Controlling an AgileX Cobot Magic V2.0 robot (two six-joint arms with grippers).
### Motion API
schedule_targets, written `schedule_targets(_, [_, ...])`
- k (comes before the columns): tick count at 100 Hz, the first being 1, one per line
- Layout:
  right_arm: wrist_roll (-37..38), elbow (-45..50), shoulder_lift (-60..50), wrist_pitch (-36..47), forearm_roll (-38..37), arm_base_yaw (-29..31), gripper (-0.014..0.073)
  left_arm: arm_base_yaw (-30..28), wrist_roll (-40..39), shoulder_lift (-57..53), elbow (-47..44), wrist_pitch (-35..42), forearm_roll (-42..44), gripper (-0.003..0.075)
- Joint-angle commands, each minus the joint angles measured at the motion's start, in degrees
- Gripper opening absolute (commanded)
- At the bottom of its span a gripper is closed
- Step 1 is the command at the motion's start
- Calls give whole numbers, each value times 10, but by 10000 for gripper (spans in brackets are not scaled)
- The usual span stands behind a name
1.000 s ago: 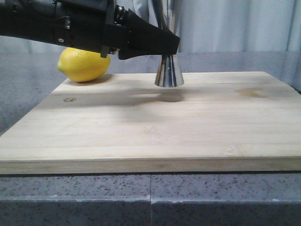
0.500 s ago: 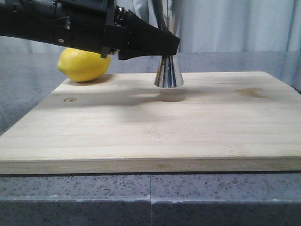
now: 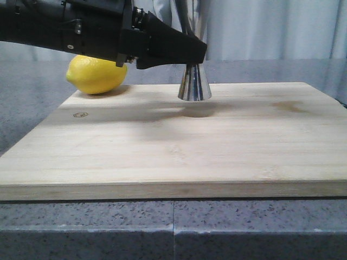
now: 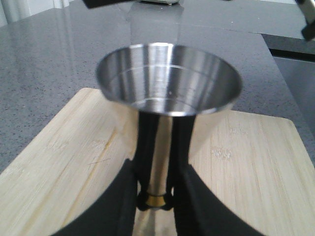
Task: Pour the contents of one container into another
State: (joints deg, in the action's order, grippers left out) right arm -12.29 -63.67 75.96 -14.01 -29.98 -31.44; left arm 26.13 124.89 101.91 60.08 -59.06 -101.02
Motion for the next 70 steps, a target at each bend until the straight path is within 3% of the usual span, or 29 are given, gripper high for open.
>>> schedule_targets(1, [-2,-21,-16,35,-30,-7,279,0,-1,-22,16,-36,-35,20])
schedule_targets(70, [-3,-21,-16,38,-98,-17,279,0,-1,-22,16,-36,-35,20])
